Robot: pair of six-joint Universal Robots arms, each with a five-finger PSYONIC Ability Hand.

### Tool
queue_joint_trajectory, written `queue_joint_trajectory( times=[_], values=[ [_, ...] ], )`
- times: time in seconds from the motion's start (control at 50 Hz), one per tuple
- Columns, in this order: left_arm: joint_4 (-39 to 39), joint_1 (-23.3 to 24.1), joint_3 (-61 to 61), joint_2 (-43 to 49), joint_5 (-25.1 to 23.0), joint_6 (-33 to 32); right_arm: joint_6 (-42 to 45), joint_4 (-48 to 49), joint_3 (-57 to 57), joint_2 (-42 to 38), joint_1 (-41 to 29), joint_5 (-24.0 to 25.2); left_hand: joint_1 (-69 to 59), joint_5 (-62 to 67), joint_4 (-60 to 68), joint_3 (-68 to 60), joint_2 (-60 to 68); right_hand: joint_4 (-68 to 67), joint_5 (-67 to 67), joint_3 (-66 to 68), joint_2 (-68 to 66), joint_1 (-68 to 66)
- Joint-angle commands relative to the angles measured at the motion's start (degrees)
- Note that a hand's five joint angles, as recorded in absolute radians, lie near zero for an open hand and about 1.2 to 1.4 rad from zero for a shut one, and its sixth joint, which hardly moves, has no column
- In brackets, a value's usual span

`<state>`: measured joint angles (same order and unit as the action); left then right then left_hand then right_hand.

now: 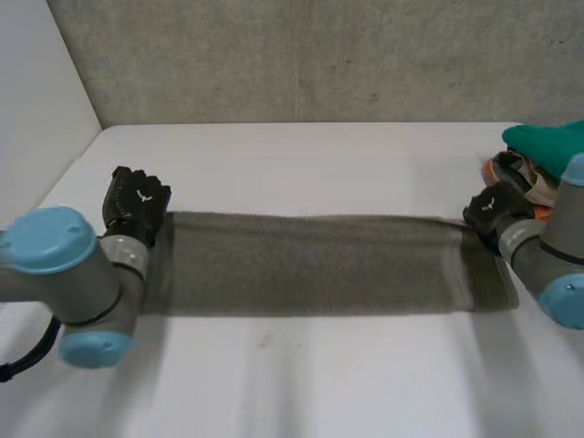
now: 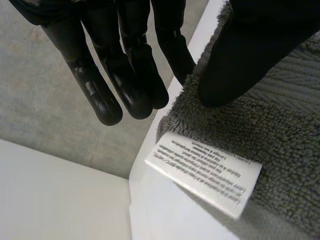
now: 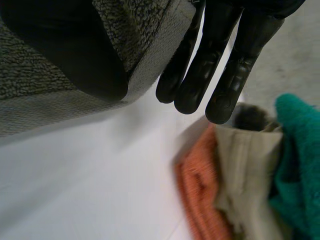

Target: Fold the laundry.

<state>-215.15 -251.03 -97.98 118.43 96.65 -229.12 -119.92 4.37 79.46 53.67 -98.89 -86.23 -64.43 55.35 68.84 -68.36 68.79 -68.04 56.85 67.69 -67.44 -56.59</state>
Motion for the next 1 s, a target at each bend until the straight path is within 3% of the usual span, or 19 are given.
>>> queue_joint_trajectory(
  times=[0.02, 0.04, 0.06, 0.08, 0.1, 0.24, 0.32, 0.42, 0.5, 0.56, 0.68, 0.74, 0.8, 0.94, 1.0],
  values=[
    [-0.18, 1.60, 8.32, 8.12, 3.99, -1.51, 1.26, 9.41, -8.51, -9.09, -0.69, 0.62, -15.57, 14.65, 11.16, -11.64, 11.21, -11.96, 13.15, 12.31, -12.56, -23.41],
    [-0.27, 1.86, 8.85, 8.57, 3.82, -1.51, 1.35, 10.56, -9.31, -10.06, -0.87, 0.45, -15.57, 14.65, 11.16, -11.64, 11.21, -0.69, 1.88, 1.04, -1.30, -12.14],
    [-0.53, 2.39, 9.73, 9.27, 3.73, -1.51, 1.53, 11.79, -10.02, -10.86, -0.96, 0.01, 12.39, -13.30, -16.80, 16.31, -16.75, 28.56, -27.37, -28.21, 27.96, 17.11],
    [-0.53, 2.39, 9.73, 9.27, 3.73, -1.51, 1.53, 12.41, -10.46, -11.65, -0.96, -0.34, 12.67, -13.58, -17.07, 16.59, -17.02, 58.04, -56.85, -57.69, 57.44, 46.59],
    [-1.14, 3.44, 10.87, 10.23, 3.73, -1.60, 1.27, 13.12, -11.25, -12.53, -0.96, -0.61, 53.80, -54.72, -58.21, 57.73, -58.16, 58.04, -56.85, -57.69, 57.44, 46.59],
    [-1.50, 6.78, 10.62, 9.45, 3.90, -0.63, -6.45, 12.77, -6.17, -6.13, -1.40, -0.52, 54.43, -55.35, -58.84, 58.36, -58.79, 58.04, -56.85, -57.69, 57.44, 46.59],
    [-1.50, 6.70, 6.84, 5.85, 3.81, -0.63, -15.16, 10.14, 0.42, 2.92, -0.17, 0.44, 54.43, -55.35, -58.84, 58.36, -58.79, 58.04, -56.85, -57.69, 57.44, 46.59],
    [-1.50, 6.79, 1.22, 1.63, 3.73, -0.54, -19.65, -2.57, 8.06, 11.71, 1.58, 6.22, 54.43, -55.35, -58.84, 58.36, -58.79, 58.04, -56.85, -57.69, 57.44, 46.59],
    [-1.59, 6.79, -2.13, -0.48, 3.73, 0.25, -19.30, -8.22, 12.46, 11.99, 5.18, 11.50, 54.43, -55.35, -58.84, 58.36, -58.79, 58.04, -56.85, -57.69, 57.44, 46.59],
    [-1.59, 6.79, -3.18, -0.66, 3.73, 1.04, -19.21, -6.84, 14.49, 11.99, 6.95, 13.53, 54.43, -55.35, -58.84, 58.36, -58.79, 58.04, -56.85, -57.69, 57.44, 46.59],
    [-1.59, 6.96, -3.36, -0.66, 3.73, 1.48, -19.12, -0.33, 15.03, 7.60, 7.04, 13.54, 54.43, -55.35, -58.84, 58.36, -58.79, 57.14, -55.94, -56.78, 56.53, 45.68],
    [-1.59, 7.05, -3.36, -0.66, 3.73, 1.48, -19.12, 1.96, 14.15, 4.52, 7.13, 13.28, 54.43, -55.35, -58.84, 58.36, -58.79, 38.20, -37.01, -37.85, 37.60, 26.75],
    [-1.59, 7.05, -3.45, -0.75, 3.73, 1.39, -18.86, 3.01, 13.27, 3.11, 7.39, 13.45, 54.43, -55.35, -58.84, 58.36, -58.79, -11.77, 12.96, 12.12, -12.37, -23.22],
    [-1.50, 7.05, -3.80, -1.27, 3.73, 1.48, -18.07, 3.02, 13.88, 5.21, 10.64, 11.44, 54.43, -55.35, -58.84, 58.36, -58.79, -11.96, 13.15, 12.31, -12.56, -23.41],
    [-1.59, 6.96, -4.50, -2.41, 3.64, 1.48, -15.00, 2.40, 15.64, 10.21, 13.10, 10.38, 54.43, -55.35, -58.84, 58.36, -58.79, -11.96, 13.15, 12.31, -12.56, -23.41]
  ],
)
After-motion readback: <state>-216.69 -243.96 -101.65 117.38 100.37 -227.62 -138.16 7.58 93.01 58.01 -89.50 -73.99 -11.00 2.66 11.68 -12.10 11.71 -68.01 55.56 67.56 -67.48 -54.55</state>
